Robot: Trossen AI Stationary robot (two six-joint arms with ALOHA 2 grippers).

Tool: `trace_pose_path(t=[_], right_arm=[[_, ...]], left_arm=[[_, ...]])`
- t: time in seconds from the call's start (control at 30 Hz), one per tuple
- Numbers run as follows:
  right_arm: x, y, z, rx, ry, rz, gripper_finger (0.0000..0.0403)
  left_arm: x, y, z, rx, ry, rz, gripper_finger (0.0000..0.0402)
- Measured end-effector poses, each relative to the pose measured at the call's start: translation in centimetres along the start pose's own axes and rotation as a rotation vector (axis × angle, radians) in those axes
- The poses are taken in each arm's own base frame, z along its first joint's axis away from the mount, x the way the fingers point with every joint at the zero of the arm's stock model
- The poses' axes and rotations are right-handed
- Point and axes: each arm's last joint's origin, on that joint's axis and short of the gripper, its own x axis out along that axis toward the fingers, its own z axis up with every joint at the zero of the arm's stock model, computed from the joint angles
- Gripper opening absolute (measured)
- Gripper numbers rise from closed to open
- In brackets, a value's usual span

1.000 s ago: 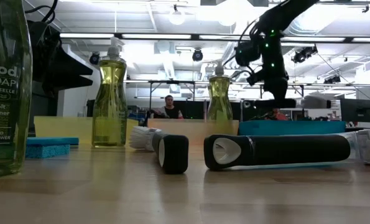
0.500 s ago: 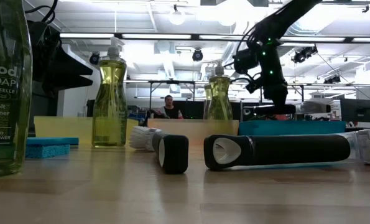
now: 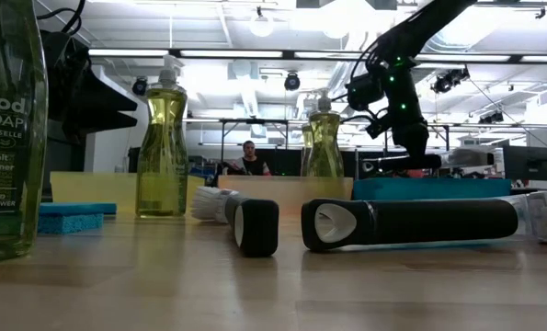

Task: Pick & Place Kitchen Sink Supplies
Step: Put the black dish brush into the blue bin

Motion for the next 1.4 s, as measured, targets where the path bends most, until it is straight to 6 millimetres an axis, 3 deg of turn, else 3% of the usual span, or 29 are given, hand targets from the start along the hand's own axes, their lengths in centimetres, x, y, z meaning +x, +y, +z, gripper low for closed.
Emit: trace_pose_path(t=[0.17, 0.53, 0.77, 1.1, 1.4], right_arm=[[0.1, -0.2, -0.1, 0.003, 0.011, -0.005, 0.011], [0.1, -0.2, -0.1, 0.003, 0.008, -0.006, 0.0183], [-0.5, -0.3, -0.5, 0.015, -0.008, -0.012, 0.0194], [-3.7, -0.5, -3.3, 0.099, -0.073, -0.007, 0.0195], [-7.9, 2.6, -6.2, 0.021, -0.214, 0.248, 0.0195]], left_arm=[[0.0, 0.0, 0.0, 0.0, 0.0, 0.0, 0.0202], [0.0, 0.0, 0.0, -0.001, 0.0, -0.001, 0.0202], [0.0, 0.0, 0.0, 0.0, 0.0, -0.001, 0.0202], [0.0, 0.0, 0.0, -0.001, 0.0, -0.001, 0.0202], [0.0, 0.0, 0.0, 0.0, 0.0, 0.0, 0.0202]])
